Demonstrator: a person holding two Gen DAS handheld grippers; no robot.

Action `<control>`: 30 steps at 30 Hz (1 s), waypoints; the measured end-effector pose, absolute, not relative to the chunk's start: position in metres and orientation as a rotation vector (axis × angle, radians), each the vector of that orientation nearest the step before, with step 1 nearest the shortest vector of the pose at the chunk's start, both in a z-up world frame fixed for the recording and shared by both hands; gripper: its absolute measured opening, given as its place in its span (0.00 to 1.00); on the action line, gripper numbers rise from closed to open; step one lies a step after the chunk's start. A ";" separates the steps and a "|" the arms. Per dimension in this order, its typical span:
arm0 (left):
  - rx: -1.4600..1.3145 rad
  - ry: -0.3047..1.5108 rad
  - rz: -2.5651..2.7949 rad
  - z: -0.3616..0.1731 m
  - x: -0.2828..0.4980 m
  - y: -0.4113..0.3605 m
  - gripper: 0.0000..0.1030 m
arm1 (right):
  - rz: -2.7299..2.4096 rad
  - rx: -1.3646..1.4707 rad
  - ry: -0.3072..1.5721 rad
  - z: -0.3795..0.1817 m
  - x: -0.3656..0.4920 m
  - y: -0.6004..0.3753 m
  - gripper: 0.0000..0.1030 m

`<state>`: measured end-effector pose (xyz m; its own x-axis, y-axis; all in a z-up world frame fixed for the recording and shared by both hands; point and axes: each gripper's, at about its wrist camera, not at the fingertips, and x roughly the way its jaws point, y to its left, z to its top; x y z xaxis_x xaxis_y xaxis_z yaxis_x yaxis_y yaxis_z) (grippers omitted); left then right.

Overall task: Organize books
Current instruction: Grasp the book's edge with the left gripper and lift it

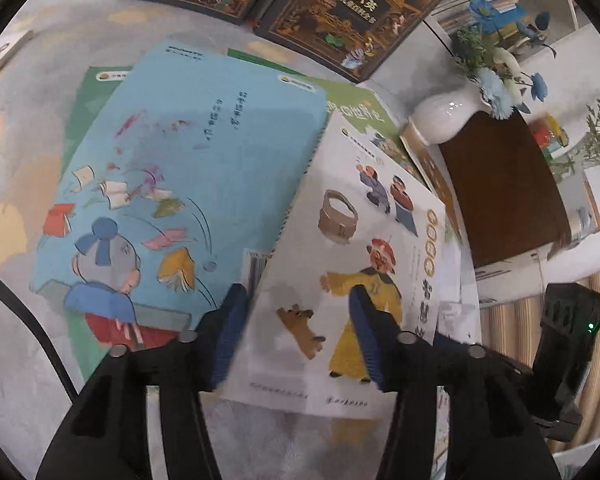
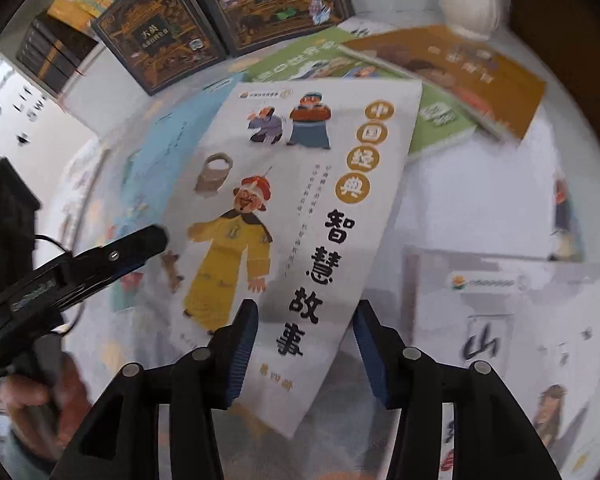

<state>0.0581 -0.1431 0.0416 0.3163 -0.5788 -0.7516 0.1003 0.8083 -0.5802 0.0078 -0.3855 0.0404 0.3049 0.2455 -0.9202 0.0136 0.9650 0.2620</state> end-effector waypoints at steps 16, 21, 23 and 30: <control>-0.627 1.222 -0.488 0.028 -0.089 -0.103 0.46 | 0.431 0.070 1.390 0.019 -0.070 -0.319 0.46; -0.687 1.203 -0.420 0.021 -0.096 -0.087 0.46 | 0.397 0.099 1.414 0.021 -0.065 -0.332 0.47; -0.716 1.209 -0.413 0.016 -0.098 -0.084 0.46 | 0.385 0.112 1.418 0.019 -0.068 -0.338 0.47; -0.712 1.215 -0.389 0.016 -0.103 -0.088 0.46 | 0.379 0.059 1.352 0.021 -0.090 -0.337 0.32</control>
<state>-0.1034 -0.0883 0.0164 0.3211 -0.6257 -0.7109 -0.0964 0.7251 -0.6818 -0.0899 -0.3367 0.0208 0.1662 0.2995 -0.9395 -0.2325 0.9378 0.2578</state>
